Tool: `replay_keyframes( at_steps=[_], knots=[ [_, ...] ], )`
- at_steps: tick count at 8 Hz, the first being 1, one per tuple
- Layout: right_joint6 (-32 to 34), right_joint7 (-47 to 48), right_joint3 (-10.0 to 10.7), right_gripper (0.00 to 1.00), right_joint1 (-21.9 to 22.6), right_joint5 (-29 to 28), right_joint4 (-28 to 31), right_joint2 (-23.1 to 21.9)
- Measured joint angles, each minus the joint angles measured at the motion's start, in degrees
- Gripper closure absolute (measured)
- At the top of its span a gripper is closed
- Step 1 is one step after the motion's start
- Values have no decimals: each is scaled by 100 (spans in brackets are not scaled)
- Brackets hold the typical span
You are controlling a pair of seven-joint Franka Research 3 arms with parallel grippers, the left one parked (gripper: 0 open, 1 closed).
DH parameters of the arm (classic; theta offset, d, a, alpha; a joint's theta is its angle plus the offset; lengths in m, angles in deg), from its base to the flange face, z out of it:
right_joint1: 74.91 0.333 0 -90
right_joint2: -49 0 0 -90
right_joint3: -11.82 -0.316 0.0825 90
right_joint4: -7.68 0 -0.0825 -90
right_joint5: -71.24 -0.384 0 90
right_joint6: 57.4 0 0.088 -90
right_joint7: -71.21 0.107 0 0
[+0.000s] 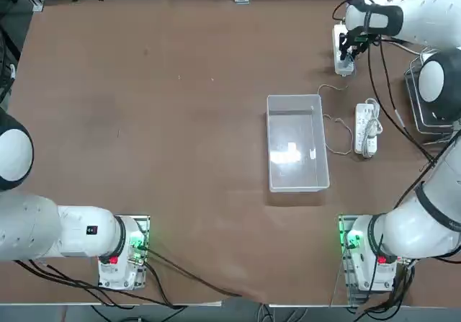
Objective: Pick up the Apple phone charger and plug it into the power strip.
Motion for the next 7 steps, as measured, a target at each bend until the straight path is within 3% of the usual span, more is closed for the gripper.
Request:
replay_keyframes(
  at_steps=[7],
  knots=[
    [-118,-1,0,63,-2,-2,2,70]
  ],
)
